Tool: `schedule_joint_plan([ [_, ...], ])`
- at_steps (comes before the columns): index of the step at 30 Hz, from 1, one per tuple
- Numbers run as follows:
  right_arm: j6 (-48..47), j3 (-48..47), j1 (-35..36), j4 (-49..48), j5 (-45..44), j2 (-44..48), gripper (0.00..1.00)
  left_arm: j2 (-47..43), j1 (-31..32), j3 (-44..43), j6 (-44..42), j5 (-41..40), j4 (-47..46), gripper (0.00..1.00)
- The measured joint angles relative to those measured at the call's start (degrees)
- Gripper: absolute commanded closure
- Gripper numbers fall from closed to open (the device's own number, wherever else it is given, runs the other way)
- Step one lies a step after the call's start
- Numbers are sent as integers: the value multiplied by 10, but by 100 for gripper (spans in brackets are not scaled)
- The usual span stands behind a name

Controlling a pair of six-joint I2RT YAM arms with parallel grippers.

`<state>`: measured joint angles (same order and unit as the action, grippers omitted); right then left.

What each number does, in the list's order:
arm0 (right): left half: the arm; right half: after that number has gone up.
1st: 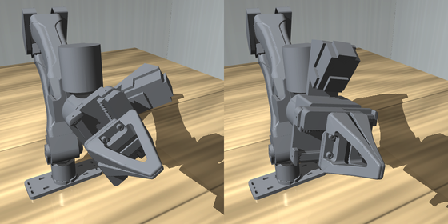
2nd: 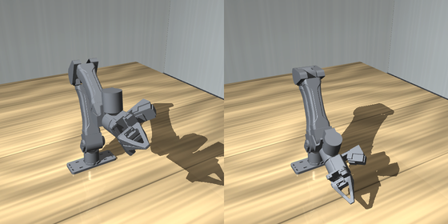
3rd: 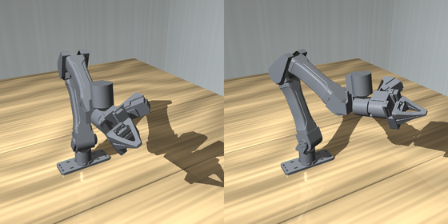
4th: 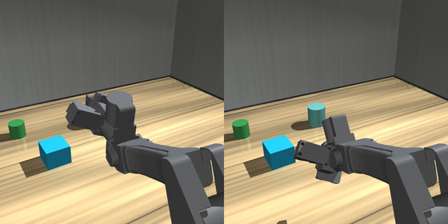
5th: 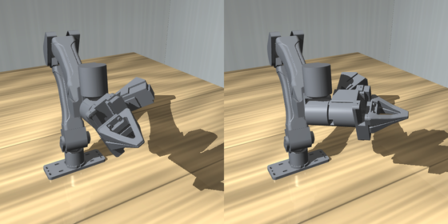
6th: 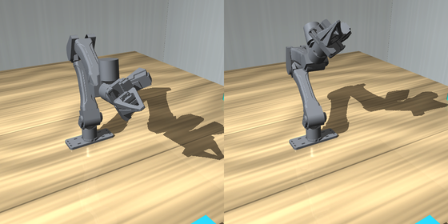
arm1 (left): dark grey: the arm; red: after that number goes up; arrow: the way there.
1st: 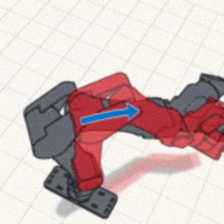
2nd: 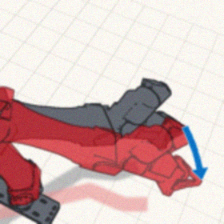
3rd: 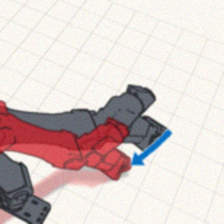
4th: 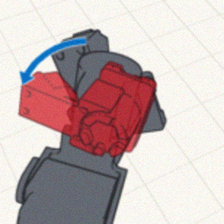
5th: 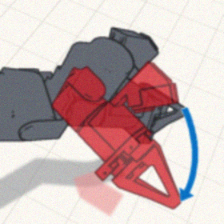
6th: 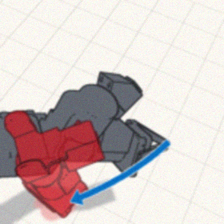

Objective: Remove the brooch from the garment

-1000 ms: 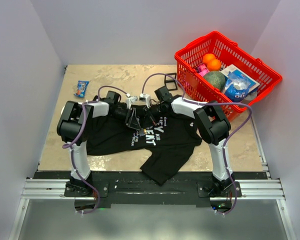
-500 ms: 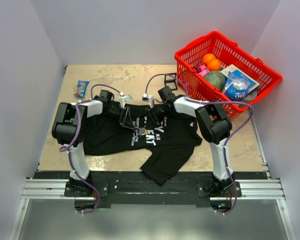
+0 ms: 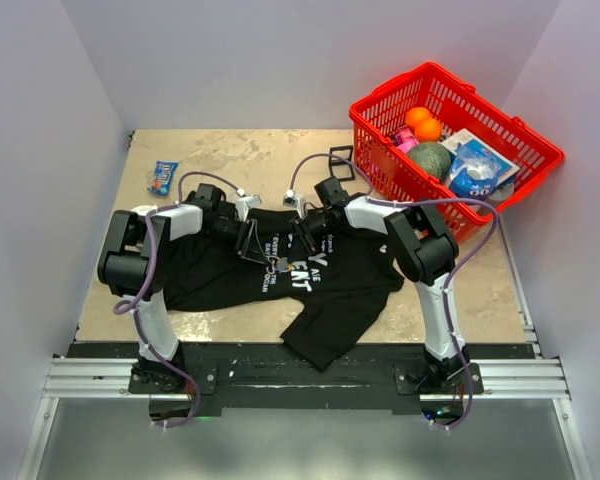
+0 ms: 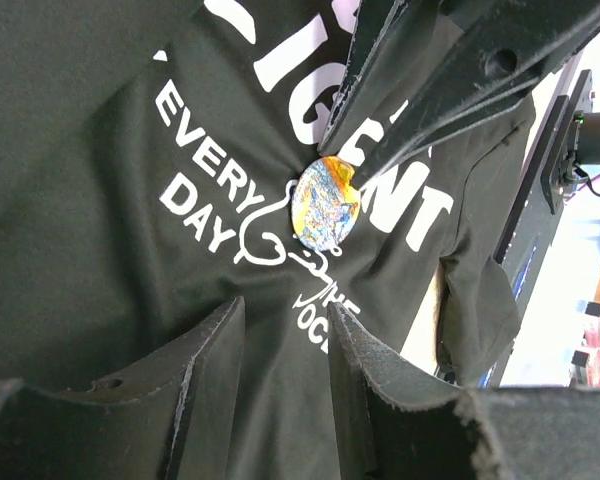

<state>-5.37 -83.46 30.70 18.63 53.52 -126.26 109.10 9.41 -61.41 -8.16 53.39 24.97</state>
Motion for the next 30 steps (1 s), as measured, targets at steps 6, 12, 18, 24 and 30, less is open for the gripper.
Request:
schedule_joint_plan([
  [6, 17, 0, 0, -2, -5, 0, 67, -3, 0, 3, 0, -1, 0, 57],
  [12, 23, -3, 2, -3, -9, -1, 76, -3, 0, 2, 0, -1, 0, 57],
  [18, 25, -17, 3, -4, 3, -16, 100, -3, 0, 2, -1, -2, 1, 58],
  [24, 14, -25, 5, 2, 24, -17, 100, -5, -4, 2, -10, 15, -3, 59],
  [30, 13, -27, 4, 2, 45, -16, 100, -28, -7, 11, -3, 51, -53, 64],
])
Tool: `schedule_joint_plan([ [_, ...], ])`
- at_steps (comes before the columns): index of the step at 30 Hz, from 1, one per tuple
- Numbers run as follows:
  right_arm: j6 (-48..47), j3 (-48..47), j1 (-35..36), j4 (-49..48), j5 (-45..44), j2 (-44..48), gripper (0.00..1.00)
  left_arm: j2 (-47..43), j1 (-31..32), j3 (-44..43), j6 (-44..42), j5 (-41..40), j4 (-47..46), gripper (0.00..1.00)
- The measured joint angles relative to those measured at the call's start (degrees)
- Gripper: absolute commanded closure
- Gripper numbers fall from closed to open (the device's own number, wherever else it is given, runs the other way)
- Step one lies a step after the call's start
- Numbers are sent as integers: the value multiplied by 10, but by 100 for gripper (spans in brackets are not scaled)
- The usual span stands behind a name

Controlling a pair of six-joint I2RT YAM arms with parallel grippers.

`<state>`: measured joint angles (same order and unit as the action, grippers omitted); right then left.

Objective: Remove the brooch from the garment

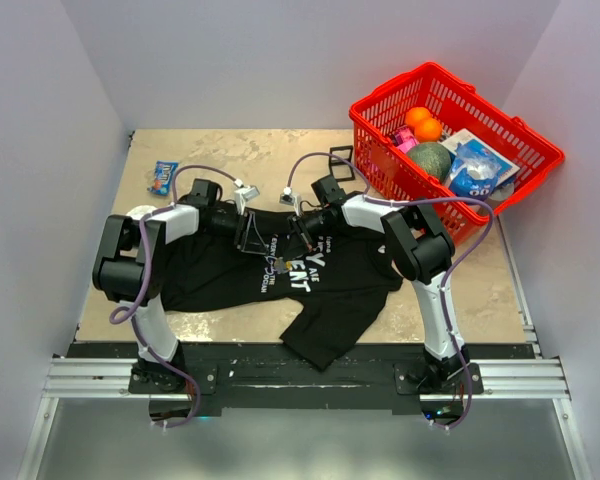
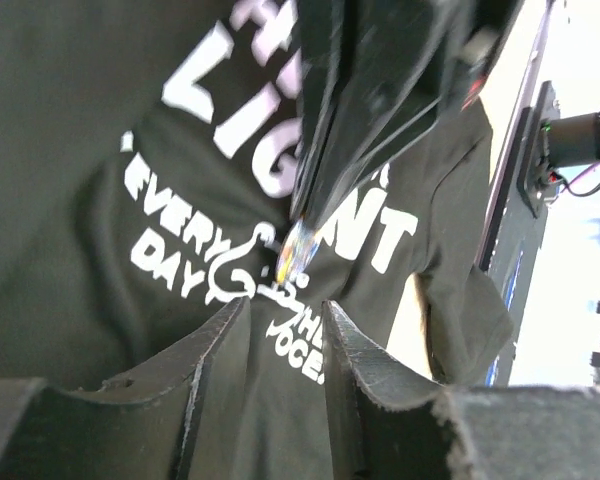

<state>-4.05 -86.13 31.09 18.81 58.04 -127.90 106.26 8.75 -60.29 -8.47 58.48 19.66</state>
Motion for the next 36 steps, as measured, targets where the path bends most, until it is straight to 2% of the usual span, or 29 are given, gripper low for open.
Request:
schedule_joint_plan([
  [5, 12, 0, 0, -9, 16, 0, 100, -1, 6, -2, 10, 18, -29, 64],
  [25, 101, 7, -11, -80, 50, 0, 100, 38, 29, -6, -1, 27, -20, 67],
  [36, 109, 7, -12, -82, 50, 0, 100, 54, 29, -16, -12, 38, -7, 94],
])
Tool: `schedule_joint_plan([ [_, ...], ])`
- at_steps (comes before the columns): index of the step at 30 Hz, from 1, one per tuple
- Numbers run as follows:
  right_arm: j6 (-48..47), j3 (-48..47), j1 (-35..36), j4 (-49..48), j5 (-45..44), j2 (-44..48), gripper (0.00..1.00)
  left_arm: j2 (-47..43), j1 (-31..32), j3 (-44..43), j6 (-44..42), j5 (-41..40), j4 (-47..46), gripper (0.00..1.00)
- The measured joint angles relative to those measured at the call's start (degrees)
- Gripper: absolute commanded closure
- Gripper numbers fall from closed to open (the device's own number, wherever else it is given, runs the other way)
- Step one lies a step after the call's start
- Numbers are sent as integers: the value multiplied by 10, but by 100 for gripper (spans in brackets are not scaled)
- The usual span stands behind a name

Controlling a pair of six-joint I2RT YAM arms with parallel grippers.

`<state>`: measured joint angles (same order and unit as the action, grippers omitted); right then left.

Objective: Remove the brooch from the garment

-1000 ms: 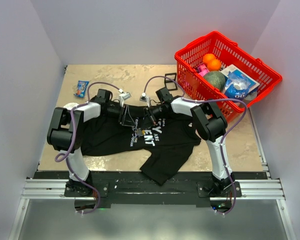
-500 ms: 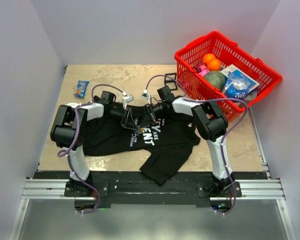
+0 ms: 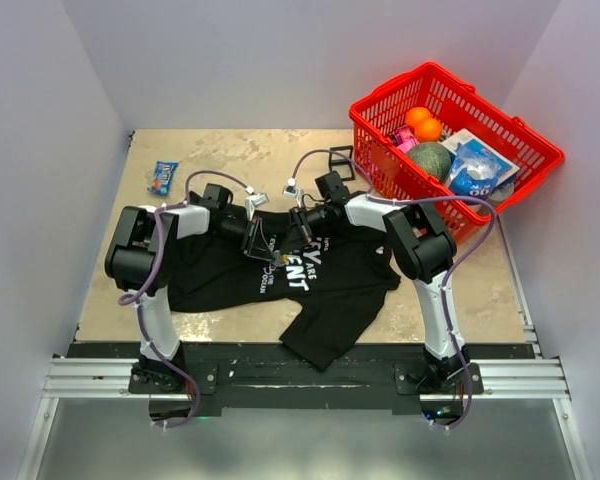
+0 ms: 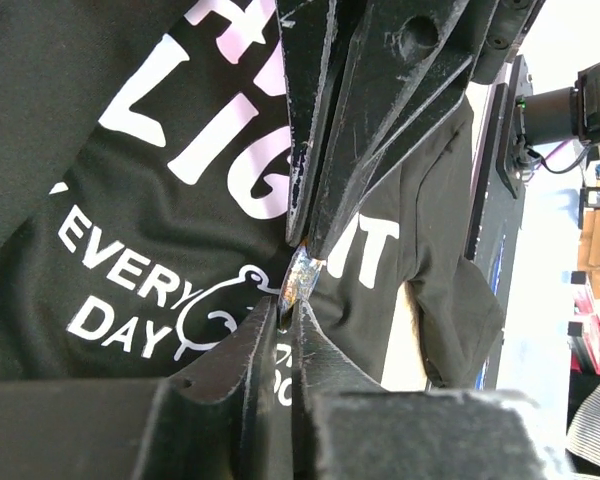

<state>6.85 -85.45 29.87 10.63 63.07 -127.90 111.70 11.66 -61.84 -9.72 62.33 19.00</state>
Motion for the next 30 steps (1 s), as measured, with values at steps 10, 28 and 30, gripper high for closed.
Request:
schedule_joint_plan([
  [10, -26, -9, -8, 30, -44, 3, 58, 10, 3, -43, -9, 1, 60, 100],
  [28, -271, 157, 89, -39, -351, 334, 50, 14, 5, -133, 256, -57, 42, 100],
  [30, -271, 171, 125, -43, -389, 324, 49, 16, 5, -133, 282, -57, 35, 100],
])
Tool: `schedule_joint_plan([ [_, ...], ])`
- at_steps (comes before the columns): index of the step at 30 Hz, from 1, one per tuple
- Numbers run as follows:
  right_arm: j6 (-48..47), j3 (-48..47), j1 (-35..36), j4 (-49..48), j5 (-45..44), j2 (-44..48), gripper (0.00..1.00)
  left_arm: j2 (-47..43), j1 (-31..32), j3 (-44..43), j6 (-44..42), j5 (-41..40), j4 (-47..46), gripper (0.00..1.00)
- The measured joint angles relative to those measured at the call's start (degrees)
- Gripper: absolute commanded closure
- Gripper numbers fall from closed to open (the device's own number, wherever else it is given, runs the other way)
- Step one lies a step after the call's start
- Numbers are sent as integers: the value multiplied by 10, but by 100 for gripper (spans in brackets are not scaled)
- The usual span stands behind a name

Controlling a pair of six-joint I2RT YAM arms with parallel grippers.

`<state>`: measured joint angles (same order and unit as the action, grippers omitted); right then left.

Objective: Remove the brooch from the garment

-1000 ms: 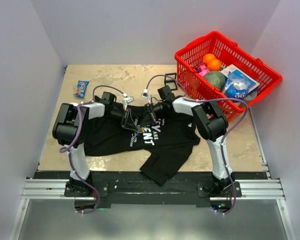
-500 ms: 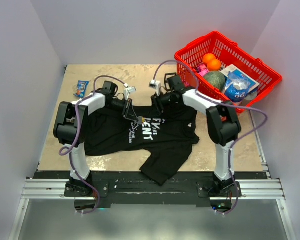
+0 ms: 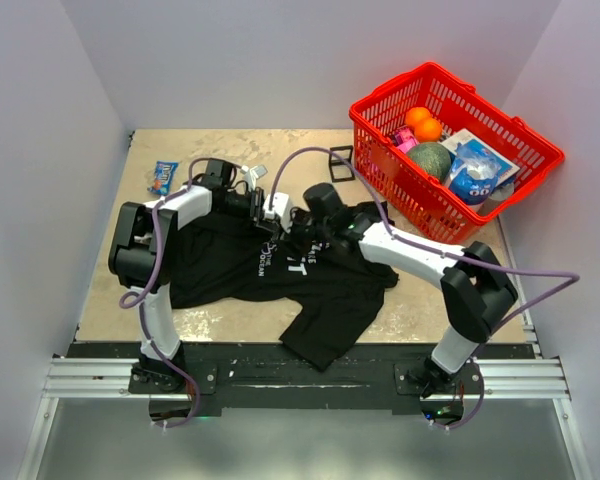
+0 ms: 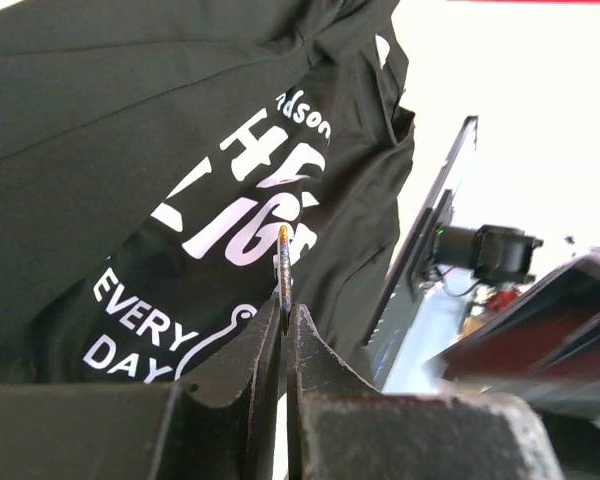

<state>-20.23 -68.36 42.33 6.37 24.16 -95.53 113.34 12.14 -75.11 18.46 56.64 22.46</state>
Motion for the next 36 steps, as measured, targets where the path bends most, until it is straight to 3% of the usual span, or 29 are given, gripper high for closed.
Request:
schedule_joint_plan([
  [7, -9, 6, 54, -16, -140, -32, 48, 6, 0, 0, 41, 6, -8, 100],
  [10, -24, 6, 61, -29, -185, -38, 55, 10, 0, 0, 50, 16, -13, 100],
  [21, -56, 0, 64, -43, -237, -76, 60, 13, 0, 5, 65, 45, -31, 100],
  [26, -54, 0, 64, -47, -251, -76, 88, 13, 0, 16, 67, 50, -34, 100],
  [32, -49, 0, 68, -51, -256, -80, 100, 13, -1, 19, 69, 45, -46, 100],
  [35, -47, 0, 68, -53, -261, -82, 100, 13, -1, 19, 69, 44, -48, 80],
  [36, -47, 0, 68, -53, -261, -82, 100, 13, -1, 19, 68, 44, -48, 68],
])
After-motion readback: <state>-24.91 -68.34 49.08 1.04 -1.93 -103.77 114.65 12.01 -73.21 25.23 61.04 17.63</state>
